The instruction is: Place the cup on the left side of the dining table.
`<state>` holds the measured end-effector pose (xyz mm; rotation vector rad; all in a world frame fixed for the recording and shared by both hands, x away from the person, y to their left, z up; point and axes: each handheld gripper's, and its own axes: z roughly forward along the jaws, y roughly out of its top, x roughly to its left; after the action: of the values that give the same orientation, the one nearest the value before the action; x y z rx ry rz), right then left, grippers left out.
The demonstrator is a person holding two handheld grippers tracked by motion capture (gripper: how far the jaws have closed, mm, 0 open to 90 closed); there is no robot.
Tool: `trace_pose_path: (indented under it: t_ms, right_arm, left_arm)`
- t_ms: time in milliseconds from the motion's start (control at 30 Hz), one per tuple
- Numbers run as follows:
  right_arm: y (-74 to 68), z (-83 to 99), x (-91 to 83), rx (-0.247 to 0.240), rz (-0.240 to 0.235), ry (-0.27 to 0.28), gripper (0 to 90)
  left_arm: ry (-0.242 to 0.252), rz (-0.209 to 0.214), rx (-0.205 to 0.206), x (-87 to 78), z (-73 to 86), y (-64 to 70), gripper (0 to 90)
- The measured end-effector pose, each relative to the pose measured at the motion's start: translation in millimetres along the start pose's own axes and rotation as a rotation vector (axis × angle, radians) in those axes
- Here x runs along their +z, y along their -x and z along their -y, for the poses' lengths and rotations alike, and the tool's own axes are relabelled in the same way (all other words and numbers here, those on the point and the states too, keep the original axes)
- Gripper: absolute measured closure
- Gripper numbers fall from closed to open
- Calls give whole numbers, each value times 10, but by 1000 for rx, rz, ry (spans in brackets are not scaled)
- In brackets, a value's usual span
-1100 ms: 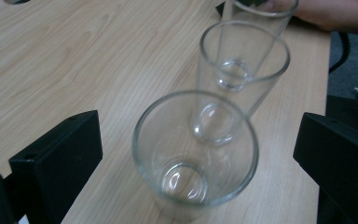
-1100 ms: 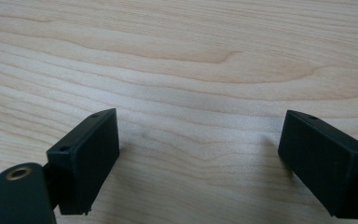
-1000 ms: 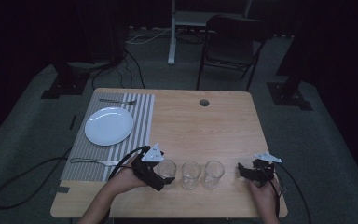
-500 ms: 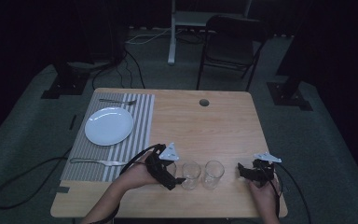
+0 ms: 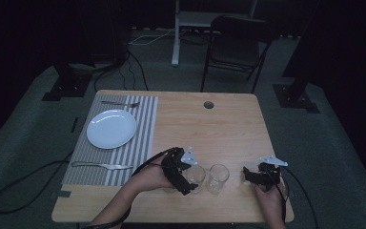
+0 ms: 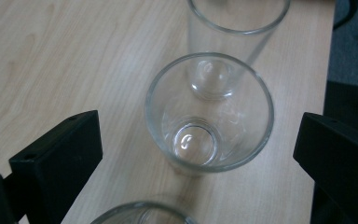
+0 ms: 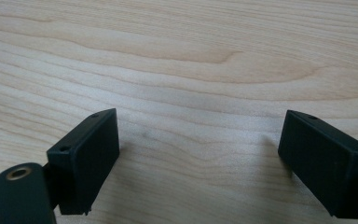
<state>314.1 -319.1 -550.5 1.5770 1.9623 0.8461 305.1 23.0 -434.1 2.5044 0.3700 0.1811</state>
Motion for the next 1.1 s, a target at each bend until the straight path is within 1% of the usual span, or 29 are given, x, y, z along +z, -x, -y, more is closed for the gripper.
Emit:
trace_pose_path:
  t_ms: [33,133,167,233,267,300,333,367,400,433,467,500,533,567,600,667,700,800,867,933,967,1000,1033,1100]
  right_arm:
    - [0,0,0,1,0,0,119]
    - [0,0,0,0,0,0,119]
    - [-1,0,0,1,0,0,119]
    - [-1,0,0,0,0,0,119]
    - [-1,0,0,0,0,0,119]
    - [-1,0,0,0,0,0,119]
    - [-1,0,0,0,0,0,119]
    - [-1,0,0,0,0,0,119]
    - [0,0,0,0,0,0,119]
    - [0,0,0,0,0,0,119]
    - [0,0,0,0,0,0,119]
    - [-1,0,0,1,0,0,119]
    - [-1,0,0,0,0,0,120]
    - [-1,0,0,0,0,0,119]
    - [-1,0,0,0,0,0,119]
    - [0,0,0,0,0,0,119]
    - [-1,0,0,0,0,0,120]
    - [-1,0,0,0,0,0,119]
    - [-1,0,0,0,0,0,120]
    - [-1,0,0,1,0,0,120]
    - [-1,0,0,0,0,0,120]
    - [-1,0,0,0,0,0,119]
    - [-1,0,0,0,0,0,119]
    - [0,0,0,0,0,0,119]
  left_arm:
    - [-20,-4,6,21,-18,8,17]
    - [-46,2,19,66,-54,22,19]
    - [-56,5,18,82,-63,25,57]
    - [-77,-11,27,108,-75,19,61]
    - [-81,-13,17,117,-79,12,86]
    - [-84,-1,6,120,-88,1,97]
    - [-84,16,7,122,-94,4,98]
    - [-88,6,11,126,-103,13,142]
    - [-104,-6,11,137,-114,16,152]
    - [-118,-1,17,148,-123,15,152]
    - [-123,-15,22,156,-132,19,153]
    - [-121,-14,15,166,-140,20,165]
    - [-127,3,17,174,-145,24,166]
    - [-131,-5,25,178,-147,35,175]
    - [-136,-6,14,188,-154,38,235]
    - [-142,-4,-1,204,-165,42,245]
    - [-136,-9,-4,210,-167,53,284]
    - [-132,-8,-14,216,-160,49,286]
    - [-133,-10,-12,212,-157,52,287]
    - [-138,-15,-18,207,-157,54,288]
    - [-142,-11,-13,201,-157,58,288]
    - [-145,-8,-17,199,-158,58,289]
    - [-149,-6,-10,195,-160,61,289]
    - [-151,-6,-15,195,-164,55,289]
